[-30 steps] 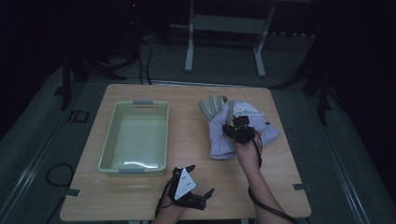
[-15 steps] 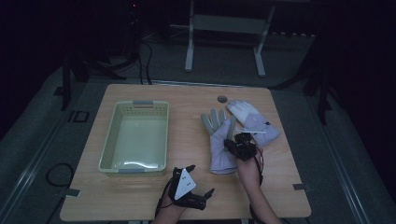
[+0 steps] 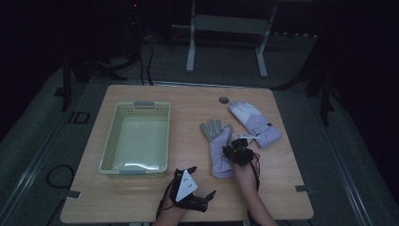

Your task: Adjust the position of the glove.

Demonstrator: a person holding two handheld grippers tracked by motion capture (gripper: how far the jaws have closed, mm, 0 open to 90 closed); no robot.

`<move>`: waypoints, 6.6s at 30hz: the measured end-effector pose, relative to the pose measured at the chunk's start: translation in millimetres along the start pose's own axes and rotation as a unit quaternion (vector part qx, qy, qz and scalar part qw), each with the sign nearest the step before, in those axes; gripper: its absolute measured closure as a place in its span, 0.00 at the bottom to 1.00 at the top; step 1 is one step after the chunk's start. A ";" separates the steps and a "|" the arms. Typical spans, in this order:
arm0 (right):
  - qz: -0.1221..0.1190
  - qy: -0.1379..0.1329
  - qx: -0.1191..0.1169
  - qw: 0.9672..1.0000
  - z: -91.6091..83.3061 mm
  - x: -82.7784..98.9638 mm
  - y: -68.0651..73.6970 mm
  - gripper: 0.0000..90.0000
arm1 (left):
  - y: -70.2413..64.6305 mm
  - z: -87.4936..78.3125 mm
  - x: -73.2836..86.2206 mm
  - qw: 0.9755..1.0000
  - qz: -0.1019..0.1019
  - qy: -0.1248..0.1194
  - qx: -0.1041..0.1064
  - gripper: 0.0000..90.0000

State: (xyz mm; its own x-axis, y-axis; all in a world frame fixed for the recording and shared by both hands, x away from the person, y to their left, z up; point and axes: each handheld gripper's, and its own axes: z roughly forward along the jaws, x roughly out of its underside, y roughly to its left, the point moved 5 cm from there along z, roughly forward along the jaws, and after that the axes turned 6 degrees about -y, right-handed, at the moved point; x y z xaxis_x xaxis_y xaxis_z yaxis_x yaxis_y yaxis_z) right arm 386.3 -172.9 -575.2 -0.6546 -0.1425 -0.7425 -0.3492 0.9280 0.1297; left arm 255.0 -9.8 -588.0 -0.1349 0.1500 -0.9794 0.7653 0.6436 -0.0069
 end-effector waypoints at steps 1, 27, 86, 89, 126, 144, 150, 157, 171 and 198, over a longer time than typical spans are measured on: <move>0.003 0.000 -0.002 1.000 -0.5 0.1 -0.1 0.79 | -0.1 0.0 0.0 1.000 -0.001 0.000 0.000 0.00; -0.123 -0.055 -0.022 0.991 -70.6 -23.0 -85.8 0.61 | 1.2 0.2 0.1 1.000 -0.006 0.003 0.000 0.00; -0.009 -0.024 0.016 1.000 -10.1 -95.3 -164.1 0.89 | 4.3 -0.3 0.2 1.000 -0.027 0.001 -0.002 0.00; -0.003 -0.038 0.021 0.999 -31.6 -98.5 -157.3 0.89 | 4.0 -0.3 0.2 1.000 -0.025 0.001 -0.003 0.00; 0.080 0.013 0.096 0.992 -42.4 -14.9 -135.8 0.84 | 0.2 0.2 0.3 1.000 -0.010 0.005 0.006 0.00; -0.049 -0.003 0.024 0.999 -68.8 -27.1 -158.6 0.56 | 1.9 0.7 0.2 1.000 -0.021 0.004 0.011 0.00; -0.076 -0.004 -0.020 0.997 -58.4 -20.7 -157.0 0.53 | 2.0 0.5 0.3 1.000 -0.023 0.004 0.012 0.00; -0.084 0.028 -0.032 0.996 -31.1 -1.5 -162.2 0.58 | 1.9 0.5 0.3 1.000 -0.024 0.004 0.014 0.00; -0.013 0.017 -0.036 0.999 -48.3 -8.0 -161.0 0.89 | 2.2 0.5 0.4 1.000 -0.025 0.005 0.014 0.00; -0.052 -0.026 -0.090 0.994 -121.9 -88.4 -55.2 0.89 | 1.7 0.6 0.2 1.000 -0.021 0.005 0.011 0.00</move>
State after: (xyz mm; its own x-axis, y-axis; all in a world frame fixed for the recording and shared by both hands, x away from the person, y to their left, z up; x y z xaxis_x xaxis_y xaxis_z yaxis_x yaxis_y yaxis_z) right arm 381.7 -253.5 -436.7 -0.5753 -0.2113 -0.7902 -0.5303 0.8319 0.1636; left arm 256.7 -9.1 -588.4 -0.1724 0.1306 -0.9763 0.7727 0.6327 -0.0518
